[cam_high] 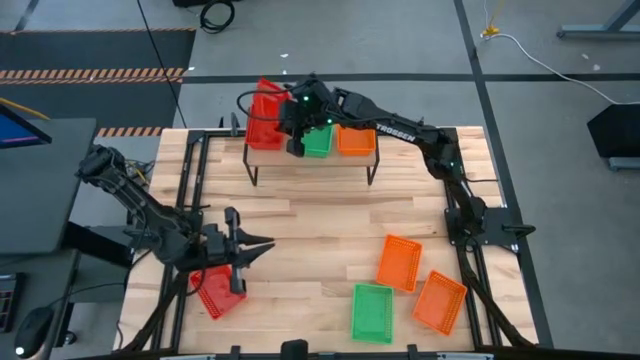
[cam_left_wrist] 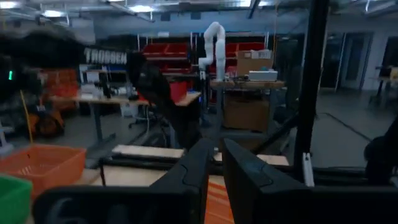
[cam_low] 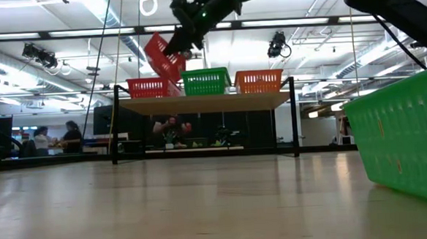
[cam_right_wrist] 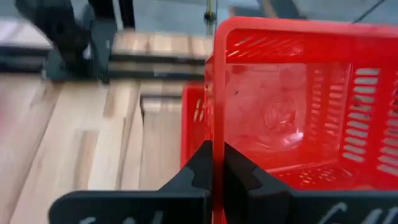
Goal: Stack baskets on shelf by color
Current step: Stack the right red basket on top of the red basket on the shelf, then adjust the stacked red baskets on the shelf
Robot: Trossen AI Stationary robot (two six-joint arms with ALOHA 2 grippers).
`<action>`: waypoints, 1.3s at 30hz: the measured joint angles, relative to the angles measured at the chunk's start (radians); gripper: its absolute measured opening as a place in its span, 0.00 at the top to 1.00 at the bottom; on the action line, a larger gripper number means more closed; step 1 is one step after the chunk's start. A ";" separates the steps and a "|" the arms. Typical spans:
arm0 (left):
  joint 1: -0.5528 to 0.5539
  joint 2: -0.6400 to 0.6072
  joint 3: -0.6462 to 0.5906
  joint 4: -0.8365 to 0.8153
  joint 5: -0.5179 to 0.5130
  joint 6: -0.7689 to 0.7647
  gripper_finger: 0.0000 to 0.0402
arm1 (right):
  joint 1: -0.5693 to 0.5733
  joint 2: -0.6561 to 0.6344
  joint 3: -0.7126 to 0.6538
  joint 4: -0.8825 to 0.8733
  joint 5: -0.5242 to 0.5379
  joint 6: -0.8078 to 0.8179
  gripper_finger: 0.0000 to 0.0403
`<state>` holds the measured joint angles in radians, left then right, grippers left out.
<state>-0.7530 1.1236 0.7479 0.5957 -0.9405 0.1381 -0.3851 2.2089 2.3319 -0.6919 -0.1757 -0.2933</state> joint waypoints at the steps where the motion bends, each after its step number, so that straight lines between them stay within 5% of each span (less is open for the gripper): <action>1: -0.003 0.000 0.000 0.001 -0.001 0.003 0.87 | 0.000 0.009 0.000 -0.006 0.006 0.000 0.96; 17: -0.061 0.000 0.000 0.000 0.000 -0.040 0.87 | 0.000 0.032 0.000 -0.001 0.078 0.052 0.94; 32: -0.070 0.000 0.000 -0.002 0.001 -0.068 0.87 | 0.024 0.032 0.000 -0.045 0.075 0.051 0.75; 39: -0.070 0.000 0.000 -0.002 0.001 -0.074 0.87 | 0.027 0.032 0.000 -0.052 0.078 0.045 0.73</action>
<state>-0.8230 1.1240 0.7475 0.5932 -0.9398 0.0638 -0.3584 2.2414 2.3318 -0.7435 -0.0978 -0.2487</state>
